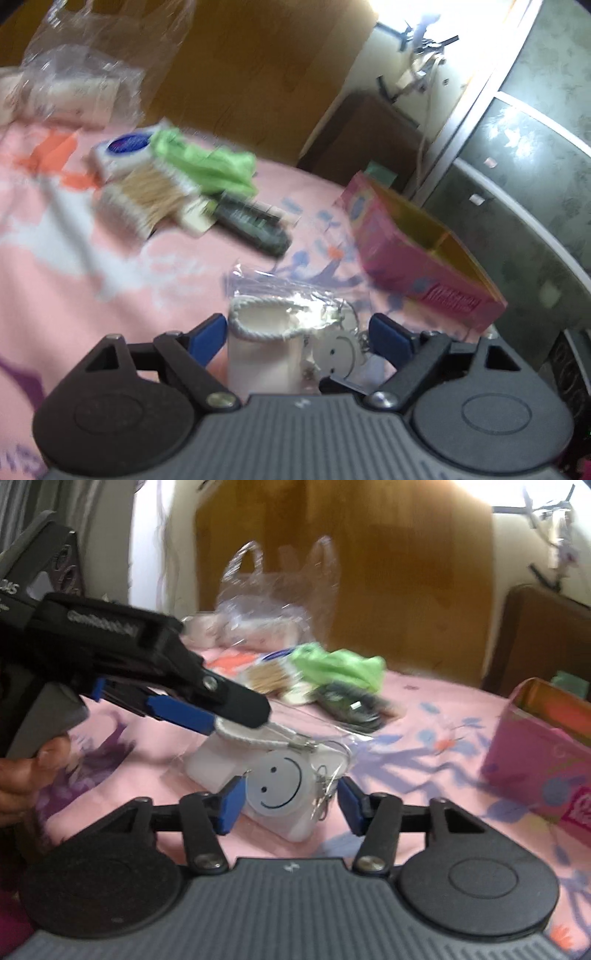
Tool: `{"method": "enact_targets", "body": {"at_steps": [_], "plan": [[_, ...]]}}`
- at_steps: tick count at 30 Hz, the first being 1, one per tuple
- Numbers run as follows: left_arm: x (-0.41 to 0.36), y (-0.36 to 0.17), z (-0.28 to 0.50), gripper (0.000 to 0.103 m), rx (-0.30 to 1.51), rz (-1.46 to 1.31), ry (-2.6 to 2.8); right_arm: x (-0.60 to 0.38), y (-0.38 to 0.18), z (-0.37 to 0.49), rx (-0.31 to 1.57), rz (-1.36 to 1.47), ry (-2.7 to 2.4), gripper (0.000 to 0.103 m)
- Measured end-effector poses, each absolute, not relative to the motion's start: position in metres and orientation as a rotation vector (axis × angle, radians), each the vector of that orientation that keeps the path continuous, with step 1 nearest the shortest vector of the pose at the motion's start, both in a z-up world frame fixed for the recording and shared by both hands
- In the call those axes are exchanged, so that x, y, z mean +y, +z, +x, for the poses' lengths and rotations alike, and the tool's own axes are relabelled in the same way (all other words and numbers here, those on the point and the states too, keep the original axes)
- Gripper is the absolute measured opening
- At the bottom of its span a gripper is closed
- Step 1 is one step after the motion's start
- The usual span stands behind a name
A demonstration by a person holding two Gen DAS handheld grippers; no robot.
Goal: Organize soft objects
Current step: 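Close both tools on the smiley keychain bag and lift it, then carry the keychain bag into the pink tin and release it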
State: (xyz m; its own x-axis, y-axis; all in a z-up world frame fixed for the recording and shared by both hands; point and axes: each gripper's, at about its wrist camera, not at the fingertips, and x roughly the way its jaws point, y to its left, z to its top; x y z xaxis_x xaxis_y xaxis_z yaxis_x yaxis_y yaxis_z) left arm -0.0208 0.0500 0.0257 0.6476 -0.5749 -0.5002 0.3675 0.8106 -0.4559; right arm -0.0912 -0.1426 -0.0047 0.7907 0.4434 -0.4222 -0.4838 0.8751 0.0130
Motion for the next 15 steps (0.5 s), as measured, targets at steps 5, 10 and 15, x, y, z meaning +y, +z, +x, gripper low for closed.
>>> {"method": "enact_targets", "body": {"at_steps": [5, 10, 15], "plan": [[0.008, 0.055, 0.003, 0.086, 0.625, -0.235, -0.618, -0.17, 0.01, -0.082, 0.371, -0.047, 0.361, 0.05], [-0.049, 0.089, 0.024, 0.087, 0.547, -0.167, -0.713, -0.216, 0.034, -0.078, 0.276, -0.003, 0.226, 0.05], [-0.122, 0.112, 0.055, 0.088, 0.512, -0.112, -0.811, -0.266, 0.053, -0.065, 0.194, -0.011, 0.07, 0.051]]}}
